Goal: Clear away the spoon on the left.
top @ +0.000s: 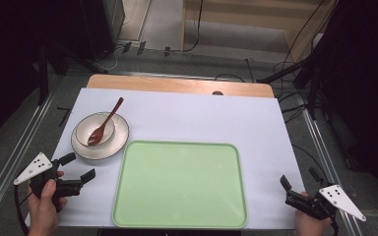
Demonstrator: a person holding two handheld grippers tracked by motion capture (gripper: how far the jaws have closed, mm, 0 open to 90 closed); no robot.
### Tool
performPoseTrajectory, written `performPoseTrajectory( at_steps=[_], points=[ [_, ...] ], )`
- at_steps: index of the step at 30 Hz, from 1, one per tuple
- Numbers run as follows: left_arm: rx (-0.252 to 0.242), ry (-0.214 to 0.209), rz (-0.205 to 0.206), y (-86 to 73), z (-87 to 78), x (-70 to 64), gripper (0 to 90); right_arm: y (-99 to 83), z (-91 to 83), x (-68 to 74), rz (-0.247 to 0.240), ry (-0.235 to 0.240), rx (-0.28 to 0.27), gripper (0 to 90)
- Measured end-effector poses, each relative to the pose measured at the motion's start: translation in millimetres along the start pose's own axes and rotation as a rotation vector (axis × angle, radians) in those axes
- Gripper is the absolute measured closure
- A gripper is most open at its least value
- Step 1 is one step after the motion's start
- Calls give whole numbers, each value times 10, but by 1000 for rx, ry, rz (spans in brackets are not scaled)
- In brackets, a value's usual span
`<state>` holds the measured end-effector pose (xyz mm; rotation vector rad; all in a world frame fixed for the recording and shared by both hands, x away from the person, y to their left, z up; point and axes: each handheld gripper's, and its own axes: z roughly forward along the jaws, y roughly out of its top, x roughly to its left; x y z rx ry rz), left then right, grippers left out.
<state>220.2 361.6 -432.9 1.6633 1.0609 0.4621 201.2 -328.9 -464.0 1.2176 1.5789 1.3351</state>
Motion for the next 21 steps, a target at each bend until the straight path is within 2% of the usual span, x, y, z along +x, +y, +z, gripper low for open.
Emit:
performPoseTrajectory(
  at_steps=[7, 16, 19, 21],
  points=[
    [-4, -2, -1, 74, 20, -46, 0, -1, -17, 4, 0, -4, 0, 0],
    [11, -6, 14, 276, 96, -85, 0, 9, -40, 11, 0, -11, -4, 0],
    [14, -21, 4, 307, 130, -91, 0, 5, -41, 4, 1, -11, -6, 1],
    [26, -20, 16, 322, 157, -95, 0, 1, -38, 10, -1, -13, -2, 0]
  ],
)
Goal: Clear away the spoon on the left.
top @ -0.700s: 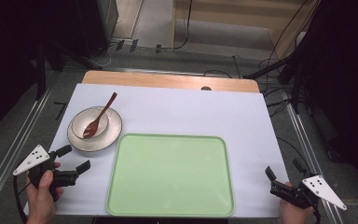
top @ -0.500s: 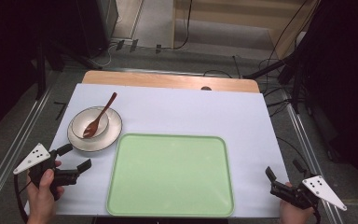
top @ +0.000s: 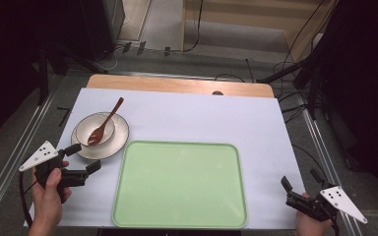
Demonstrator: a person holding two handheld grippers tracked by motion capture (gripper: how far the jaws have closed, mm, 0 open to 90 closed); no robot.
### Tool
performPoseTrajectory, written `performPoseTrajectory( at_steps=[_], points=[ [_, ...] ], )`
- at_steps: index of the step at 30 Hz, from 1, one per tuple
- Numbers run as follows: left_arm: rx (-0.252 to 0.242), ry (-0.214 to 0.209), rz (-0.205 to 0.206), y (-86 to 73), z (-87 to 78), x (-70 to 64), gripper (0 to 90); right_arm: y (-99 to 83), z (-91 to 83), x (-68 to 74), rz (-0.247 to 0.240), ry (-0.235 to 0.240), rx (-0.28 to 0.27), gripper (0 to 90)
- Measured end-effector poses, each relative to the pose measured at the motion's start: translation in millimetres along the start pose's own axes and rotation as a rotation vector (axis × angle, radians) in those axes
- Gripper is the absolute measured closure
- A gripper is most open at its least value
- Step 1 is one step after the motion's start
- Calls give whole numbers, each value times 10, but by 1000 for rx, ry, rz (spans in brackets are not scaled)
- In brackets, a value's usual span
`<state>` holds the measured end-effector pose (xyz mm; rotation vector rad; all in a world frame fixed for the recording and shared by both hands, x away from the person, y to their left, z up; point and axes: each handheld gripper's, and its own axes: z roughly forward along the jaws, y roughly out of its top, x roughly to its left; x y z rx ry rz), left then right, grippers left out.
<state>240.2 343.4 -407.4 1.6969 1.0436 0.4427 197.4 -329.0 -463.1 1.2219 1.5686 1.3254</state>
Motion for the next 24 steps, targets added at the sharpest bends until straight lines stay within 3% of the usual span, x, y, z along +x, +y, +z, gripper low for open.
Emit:
performPoseTrajectory(
  at_steps=[7, 24],
  points=[
    [7, 8, -19, 119, 70, 46, 0, 2, 14, 6, 3, 4, 3, 0],
    [39, 28, -15, 436, 260, 160, 0, 8, 13, 2, 9, 7, -3, 0]
  ],
)
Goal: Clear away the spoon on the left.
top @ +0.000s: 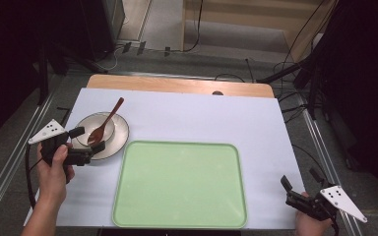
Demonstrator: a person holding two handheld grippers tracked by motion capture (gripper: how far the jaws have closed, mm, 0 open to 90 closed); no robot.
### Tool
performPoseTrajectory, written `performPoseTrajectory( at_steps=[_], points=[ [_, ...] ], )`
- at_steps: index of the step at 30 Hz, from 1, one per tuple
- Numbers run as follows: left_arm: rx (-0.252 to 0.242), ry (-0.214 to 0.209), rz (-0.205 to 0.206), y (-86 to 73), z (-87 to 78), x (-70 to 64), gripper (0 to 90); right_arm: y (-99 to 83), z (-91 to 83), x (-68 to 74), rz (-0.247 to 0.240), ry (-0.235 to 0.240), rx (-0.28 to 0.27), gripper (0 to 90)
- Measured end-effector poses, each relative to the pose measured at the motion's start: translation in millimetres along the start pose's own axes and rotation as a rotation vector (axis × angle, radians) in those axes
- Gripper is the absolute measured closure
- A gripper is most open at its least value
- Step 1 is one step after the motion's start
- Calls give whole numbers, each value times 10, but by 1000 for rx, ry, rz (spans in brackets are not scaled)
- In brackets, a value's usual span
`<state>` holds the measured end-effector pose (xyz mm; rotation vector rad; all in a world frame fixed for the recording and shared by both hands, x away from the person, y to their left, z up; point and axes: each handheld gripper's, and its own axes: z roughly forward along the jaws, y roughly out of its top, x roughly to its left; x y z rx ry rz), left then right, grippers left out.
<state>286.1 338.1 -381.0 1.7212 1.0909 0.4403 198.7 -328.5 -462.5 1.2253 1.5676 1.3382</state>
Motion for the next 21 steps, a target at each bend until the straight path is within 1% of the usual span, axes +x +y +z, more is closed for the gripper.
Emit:
performPoseTrajectory(
  at_steps=[2, 7, 12, 15, 17, 21],
  points=[
    [6, 0, 4, 21, 8, 4, 0, 2, 2, 4, -6, 3, -4, 0],
    [4, -3, 8, 143, 57, 35, 0, 5, 0, 9, -3, 4, -5, 1],
    [15, 2, 10, 213, 131, 75, 0, 2, 1, 4, -4, 4, -5, 0],
    [21, 4, 4, 244, 164, 95, 0, 8, -2, 4, -3, 6, -8, 0],
    [21, 3, -4, 299, 217, 127, 0, 6, -6, 9, 1, 7, -8, 0],
    [23, -7, -15, 348, 283, 187, 0, 9, 7, 18, -3, 7, -5, 0]
  ],
)
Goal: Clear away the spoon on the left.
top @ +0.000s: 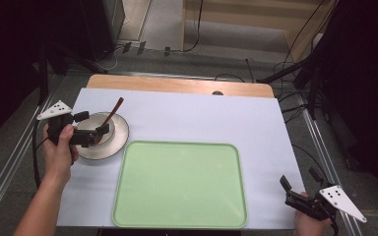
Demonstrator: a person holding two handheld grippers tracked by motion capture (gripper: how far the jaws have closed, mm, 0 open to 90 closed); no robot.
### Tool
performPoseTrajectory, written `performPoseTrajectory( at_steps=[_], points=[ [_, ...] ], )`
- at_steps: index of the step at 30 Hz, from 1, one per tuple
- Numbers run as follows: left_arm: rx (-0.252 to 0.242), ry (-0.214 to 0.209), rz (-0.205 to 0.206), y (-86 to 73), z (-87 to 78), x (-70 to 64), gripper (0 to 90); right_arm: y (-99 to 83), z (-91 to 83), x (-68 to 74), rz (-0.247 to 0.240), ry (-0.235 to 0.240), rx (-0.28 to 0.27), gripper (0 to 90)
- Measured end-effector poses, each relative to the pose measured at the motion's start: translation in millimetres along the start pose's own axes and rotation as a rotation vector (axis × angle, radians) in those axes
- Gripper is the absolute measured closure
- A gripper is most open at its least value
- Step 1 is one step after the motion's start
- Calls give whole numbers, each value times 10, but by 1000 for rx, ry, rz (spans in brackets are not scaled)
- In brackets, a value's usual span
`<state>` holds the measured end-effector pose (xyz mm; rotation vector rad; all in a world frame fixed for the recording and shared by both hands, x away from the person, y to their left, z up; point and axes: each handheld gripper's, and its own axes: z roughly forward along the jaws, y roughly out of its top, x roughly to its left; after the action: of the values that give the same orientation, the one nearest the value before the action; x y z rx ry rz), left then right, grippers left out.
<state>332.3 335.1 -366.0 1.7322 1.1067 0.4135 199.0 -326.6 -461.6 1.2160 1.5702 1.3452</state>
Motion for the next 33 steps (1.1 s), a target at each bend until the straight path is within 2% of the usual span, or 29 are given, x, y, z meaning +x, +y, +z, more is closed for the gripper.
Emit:
performPoseTrajectory(
  at_steps=[9, 12, 13, 19, 21, 23, 24, 26, 28, 30, 33],
  points=[
    [34, 10, -10, 116, 158, 109, 0, -7, -1, -13, 2, -1, 1, 0],
    [46, 16, -16, 123, 207, 121, 0, -9, 2, -7, 2, -2, 2, 0],
    [58, 6, -33, 120, 254, 136, 0, -9, 2, -6, 3, -1, 2, 0],
    [85, 12, -42, 112, 357, 153, 0, -11, -4, -10, 2, -1, 3, 0],
    [93, 0, -48, 120, 385, 168, 0, -12, -3, -11, 0, -2, 3, 0],
    [121, 28, -50, 142, 445, 170, 6, -12, -4, -12, 1, -1, 4, 0],
    [134, 46, -56, 148, 470, 172, 57, -12, -4, -12, 1, -1, 5, 1],
    [154, 54, -63, 154, 518, 191, 91, -16, -6, -16, 4, -1, 4, 0],
    [154, 68, -71, 154, 540, 197, 163, -18, -4, -21, 7, -2, 3, 0],
    [188, 107, -102, 158, 588, 236, 260, -17, -6, -18, 6, -2, 5, 0],
    [204, 117, -130, 152, 622, 285, 371, -18, -6, -14, 3, -2, 5, 0]
  ],
)
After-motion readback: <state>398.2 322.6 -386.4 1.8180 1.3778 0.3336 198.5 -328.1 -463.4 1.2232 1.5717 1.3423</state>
